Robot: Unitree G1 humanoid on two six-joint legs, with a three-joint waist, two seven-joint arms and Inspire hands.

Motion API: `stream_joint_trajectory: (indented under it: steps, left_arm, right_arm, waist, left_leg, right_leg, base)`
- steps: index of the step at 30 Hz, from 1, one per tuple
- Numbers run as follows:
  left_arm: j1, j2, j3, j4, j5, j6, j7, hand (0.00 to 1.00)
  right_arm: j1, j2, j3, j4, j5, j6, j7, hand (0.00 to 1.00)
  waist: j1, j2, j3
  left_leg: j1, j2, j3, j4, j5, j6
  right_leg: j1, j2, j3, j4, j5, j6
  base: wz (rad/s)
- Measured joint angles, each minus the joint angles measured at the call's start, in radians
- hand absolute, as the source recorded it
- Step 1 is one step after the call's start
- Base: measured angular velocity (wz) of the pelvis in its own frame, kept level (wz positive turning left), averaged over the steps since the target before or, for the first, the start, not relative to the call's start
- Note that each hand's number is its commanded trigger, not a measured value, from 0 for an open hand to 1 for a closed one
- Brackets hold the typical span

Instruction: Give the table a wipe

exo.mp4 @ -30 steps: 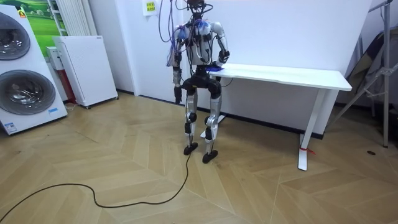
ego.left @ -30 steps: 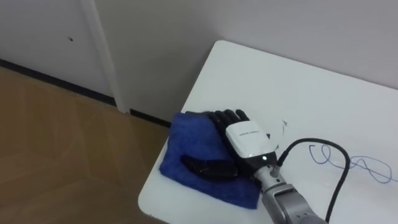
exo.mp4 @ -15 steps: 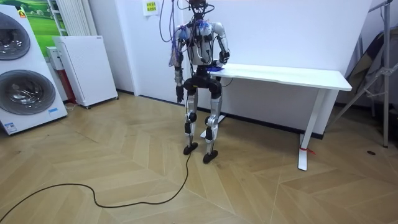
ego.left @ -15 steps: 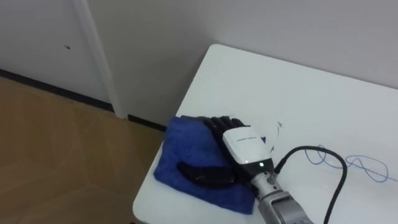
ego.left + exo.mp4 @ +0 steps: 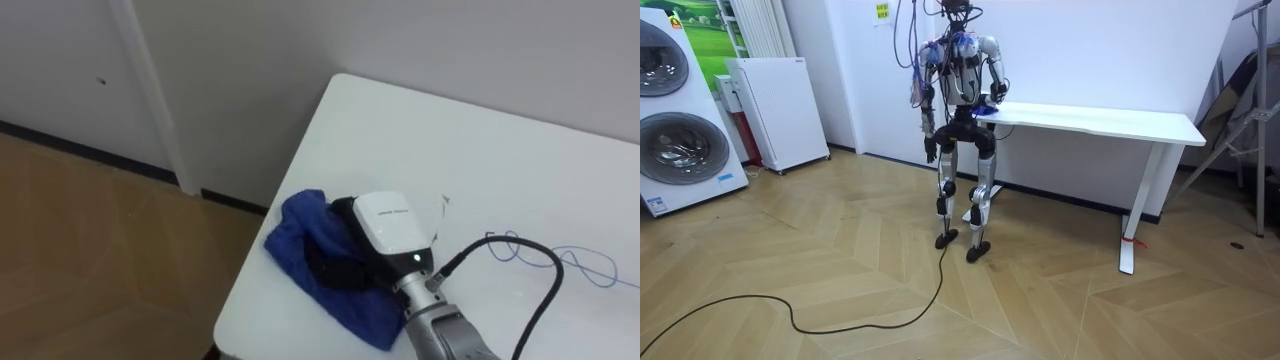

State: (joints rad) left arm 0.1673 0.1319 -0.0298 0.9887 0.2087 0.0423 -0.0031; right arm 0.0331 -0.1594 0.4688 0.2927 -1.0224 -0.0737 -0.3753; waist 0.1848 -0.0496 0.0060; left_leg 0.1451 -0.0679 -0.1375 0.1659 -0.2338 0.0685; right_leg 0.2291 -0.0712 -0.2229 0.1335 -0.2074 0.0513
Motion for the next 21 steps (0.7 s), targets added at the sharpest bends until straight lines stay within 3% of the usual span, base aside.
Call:
stream_joint_trajectory:
  steps: [5, 12, 18, 21]
  left_arm:
    - [0.000, -0.001, 0.010, -0.003, -0.017, -0.001, 0.000, 0.00]
    - [0.010, 0.000, 0.038, -0.005, -0.060, -0.007, 0.031, 0.00]
    - [0.077, 0.020, 0.111, -0.025, -0.012, 0.005, 0.050, 0.00]
    - [0.114, 0.032, 0.137, -0.032, 0.046, 0.004, 0.060, 0.00]
  right_arm:
    - [-0.003, 0.000, -0.015, 0.008, 0.000, -0.006, 0.016, 1.00]
    - [-0.012, -0.005, -0.063, 0.065, 0.080, -0.060, 0.008, 1.00]
    - [-0.035, -0.018, -0.232, 0.220, 0.189, -0.081, -0.049, 1.00]
    - [-0.046, -0.060, -0.342, 0.310, 0.239, -0.088, -0.073, 1.00]
  waist:
    - [-0.008, 0.003, 0.0005]
    - [-0.017, 0.010, -0.0008]
    - [-0.039, -0.003, -0.0061]
    - [-0.043, -0.012, -0.0075]
  left_leg:
    - [-0.003, -0.001, -0.001, 0.000, 0.000, 0.000]
    - [-0.010, -0.004, -0.004, 0.004, 0.003, 0.004]
    - [0.007, -0.017, -0.010, 0.005, 0.006, 0.009]
    - [0.011, -0.018, -0.002, 0.006, 0.009, 0.016]
  right_leg:
    - [0.003, 0.000, -0.002, 0.000, 0.000, 0.000]
    - [0.002, -0.002, -0.008, 0.001, 0.000, 0.000]
    - [0.036, -0.015, -0.048, -0.004, -0.002, 0.003]
    - [0.038, -0.018, -0.052, 0.005, -0.001, 0.004]
  base:
    - [0.02]
    - [0.06]
    - [0.20]
    - [0.16]
